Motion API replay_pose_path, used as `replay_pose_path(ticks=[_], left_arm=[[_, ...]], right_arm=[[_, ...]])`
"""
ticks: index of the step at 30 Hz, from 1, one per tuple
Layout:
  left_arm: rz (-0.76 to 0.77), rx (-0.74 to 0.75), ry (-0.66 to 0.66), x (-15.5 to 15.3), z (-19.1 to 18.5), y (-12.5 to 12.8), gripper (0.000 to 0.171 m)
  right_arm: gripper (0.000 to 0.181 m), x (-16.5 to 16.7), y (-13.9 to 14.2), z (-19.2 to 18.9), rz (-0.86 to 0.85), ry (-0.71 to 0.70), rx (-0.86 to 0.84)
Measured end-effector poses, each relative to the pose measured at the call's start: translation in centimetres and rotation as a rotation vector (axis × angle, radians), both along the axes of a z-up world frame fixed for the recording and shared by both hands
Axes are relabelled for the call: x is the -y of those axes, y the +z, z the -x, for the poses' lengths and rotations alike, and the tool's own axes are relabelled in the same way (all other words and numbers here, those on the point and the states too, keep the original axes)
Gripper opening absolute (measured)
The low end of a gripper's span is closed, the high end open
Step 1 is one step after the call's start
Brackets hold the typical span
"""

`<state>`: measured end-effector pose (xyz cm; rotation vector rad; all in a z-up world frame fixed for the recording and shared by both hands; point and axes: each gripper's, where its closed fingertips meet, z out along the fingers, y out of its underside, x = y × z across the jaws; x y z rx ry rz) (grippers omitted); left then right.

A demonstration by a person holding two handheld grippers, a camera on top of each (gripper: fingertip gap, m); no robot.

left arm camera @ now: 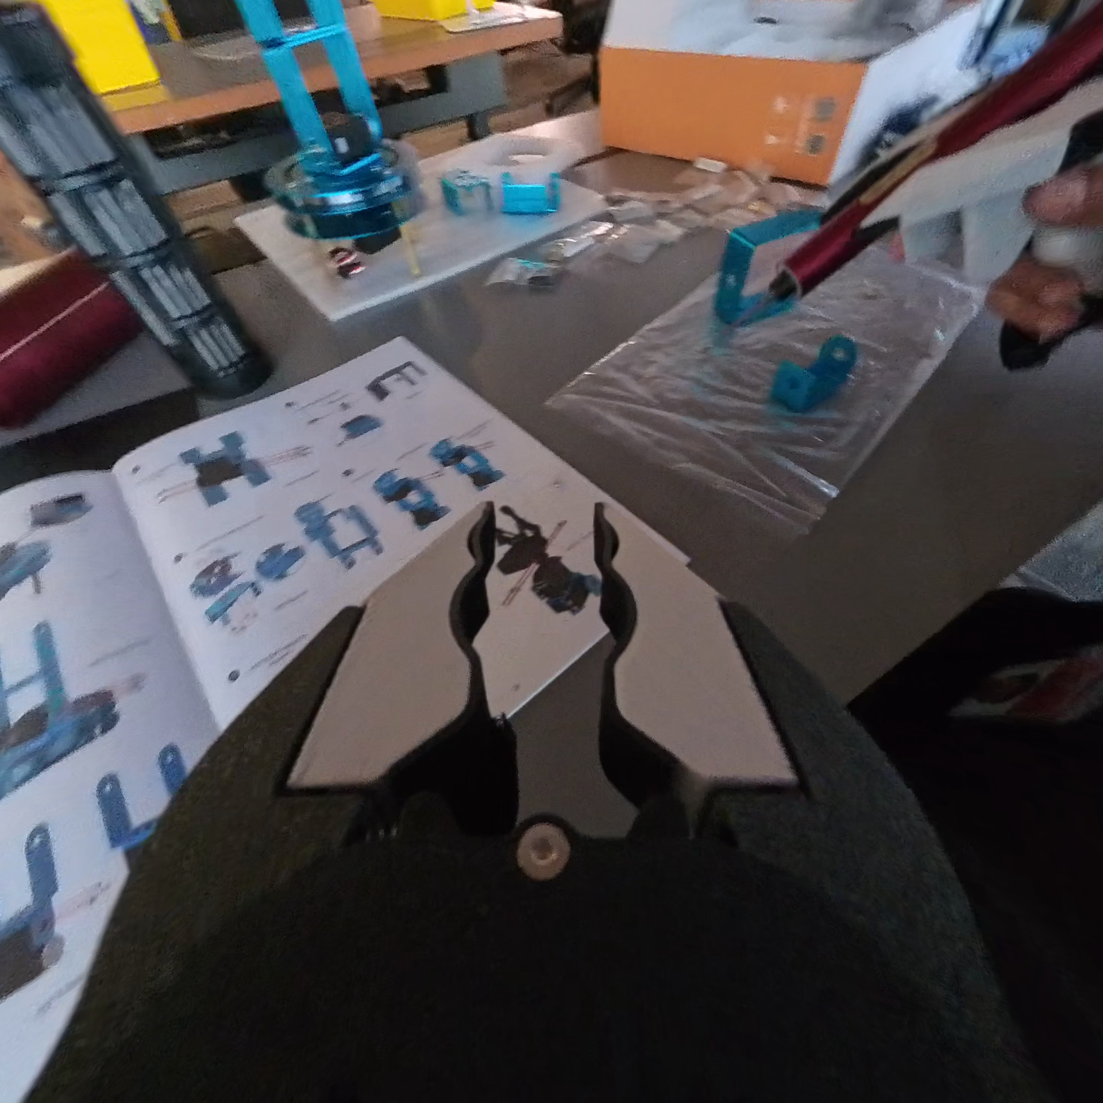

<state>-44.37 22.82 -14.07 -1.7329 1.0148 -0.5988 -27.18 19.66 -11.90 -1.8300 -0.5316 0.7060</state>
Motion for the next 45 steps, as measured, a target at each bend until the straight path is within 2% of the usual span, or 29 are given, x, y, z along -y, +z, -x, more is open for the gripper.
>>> replay_pose_path(ticks=[2, 6, 8, 14, 21, 25, 30, 33, 38, 42, 45], left_arm=[[0.043, 0.039, 0.029, -1.0, 0.9, 0.0, 0.032], [0.057, 0.046, 0.014, -2.2, 1.0, -0.3, 0.031], [0.052, 0.039, -0.002, -2.5, 1.1, -0.5, 0.031], [0.081, 0.075, -0.027, -2.8, 1.4, -0.7, 0.030], [0.091, 0.077, -0.063, -3.4, 0.2, -1.3, 0.030], [0.093, 0.078, -0.118, -3.0, -1.9, -0.7, 0.031], [0.079, 0.161, -0.203, -2.3, -5.8, 1.1, 0.029], [0.066, 0.246, -0.250, -1.8, -7.8, 2.5, 0.025], [-0.006, 0.259, -0.382, 0.8, -11.0, 3.7, 0.023], [0.018, 0.284, -0.455, 2.3, -13.2, 4.1, 0.022], [0.026, 0.296, -0.483, 2.9, -14.2, 4.2, 0.020]], right_arm=[[0.023, -1.5, 0.1, 2.9, 0.019, 0.037, -0.022], [0.022, -4.2, -2.2, 6.9, 0.054, 0.087, 0.184], [0.022, -4.9, -3.2, 8.1, 0.082, 0.111, 0.235], [0.021, -5.5, -4.2, 8.5, 0.120, 0.116, 0.313], [0.022, -5.2, -3.1, 7.9, 0.119, 0.104, 0.275], [0.022, -4.7, -1.3, 7.3, 0.117, 0.098, 0.137], [0.023, -3.4, 3.4, 5.1, 0.104, 0.109, -0.264], [0.023, -2.5, 4.6, 3.0, 0.114, 0.103, -0.418], [0.022, -0.4, 5.0, 0.3, 0.138, 0.115, -0.561], [0.021, 0.9, 5.7, -1.0, 0.128, 0.134, -0.668], [0.020, 1.4, 5.2, -1.7, 0.119, 0.103, -0.643]])
